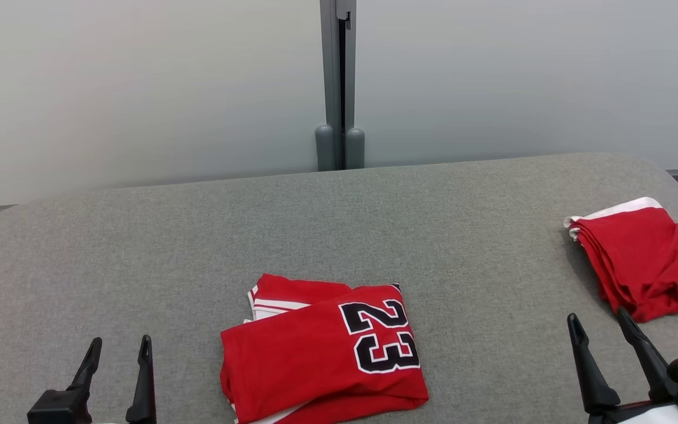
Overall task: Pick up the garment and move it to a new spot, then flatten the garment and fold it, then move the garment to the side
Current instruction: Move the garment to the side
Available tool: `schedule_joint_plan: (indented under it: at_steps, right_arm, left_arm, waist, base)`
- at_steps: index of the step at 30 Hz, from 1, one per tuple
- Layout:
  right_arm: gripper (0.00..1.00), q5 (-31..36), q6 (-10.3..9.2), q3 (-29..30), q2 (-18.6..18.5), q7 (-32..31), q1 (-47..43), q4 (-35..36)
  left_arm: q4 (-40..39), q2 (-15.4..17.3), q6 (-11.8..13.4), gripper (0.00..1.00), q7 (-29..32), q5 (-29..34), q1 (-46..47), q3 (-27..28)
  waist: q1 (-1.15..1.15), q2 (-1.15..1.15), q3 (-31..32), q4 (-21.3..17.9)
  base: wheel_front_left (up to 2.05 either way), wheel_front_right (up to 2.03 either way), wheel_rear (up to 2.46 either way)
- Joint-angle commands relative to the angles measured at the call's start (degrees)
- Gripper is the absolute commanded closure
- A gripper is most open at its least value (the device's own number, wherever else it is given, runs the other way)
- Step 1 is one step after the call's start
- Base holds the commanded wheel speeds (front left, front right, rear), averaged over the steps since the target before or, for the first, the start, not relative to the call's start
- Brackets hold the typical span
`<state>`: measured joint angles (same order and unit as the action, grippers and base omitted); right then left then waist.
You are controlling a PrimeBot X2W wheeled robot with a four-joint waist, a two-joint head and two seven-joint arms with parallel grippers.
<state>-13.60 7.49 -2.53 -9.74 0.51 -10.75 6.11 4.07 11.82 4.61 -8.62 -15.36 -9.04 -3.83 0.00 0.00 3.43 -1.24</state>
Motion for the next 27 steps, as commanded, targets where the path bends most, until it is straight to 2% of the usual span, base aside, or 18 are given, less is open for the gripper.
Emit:
schedule_joint_plan:
  at_steps: [1, 9, 14, 21, 22, 27]
  right_arm:
    - [0.0, 0.2, -0.01, -0.5, 0.2, 0.0, -0.2, -0.2]
    - [0.0, 0.7, -0.01, -0.2, 0.1, -0.4, 0.0, -0.3]
    - [0.0, 0.7, -0.01, 0.8, 0.2, -1.1, 1.5, -1.8]
    - [0.0, 0.3, -0.01, -3.1, 0.9, -1.3, 8.2, -11.0]
    - [0.0, 0.3, -0.01, -3.1, 0.9, -1.3, 8.2, -11.0]
    - [0.0, -1.4, -0.01, -8.1, 2.7, -0.6, 12.5, -19.8]
  left_arm:
    - [-0.2, 0.4, 0.4, 0.0, -0.2, 0.4, -0.3, 0.0]
    - [-0.8, 0.3, 0.6, 0.0, -0.5, 0.3, 1.6, -0.6]
    - [-2.1, -0.5, 0.2, 0.0, -1.1, 0.5, 4.4, -1.8]
    - [-2.9, -2.7, -0.7, 0.0, -3.1, 0.6, 11.1, -4.2]
    - [-2.9, -2.7, -0.7, 0.0, -3.1, 0.6, 11.1, -4.2]
    - [-2.0, -4.1, -1.4, 0.0, -4.7, 0.8, 14.2, -5.4]
  waist:
    - [0.0, 0.0, -0.2, 0.0]
    - [0.0, 0.0, -1.2, 1.3]
    - [0.0, 0.0, -4.0, 4.9]
    - [0.0, 0.0, -10.2, 12.0]
    - [0.0, 0.0, -10.2, 12.0]
    - [0.0, 0.0, -12.1, 16.2]
  base:
    - [0.0, 0.0, 0.0]
    - [0.0, 0.0, 0.0]
    - [0.0, 0.0, 0.0]
    - [0.0, 0.0, 0.0]
    - [0.0, 0.0, 0.0]
    - [0.0, 0.0, 0.0]
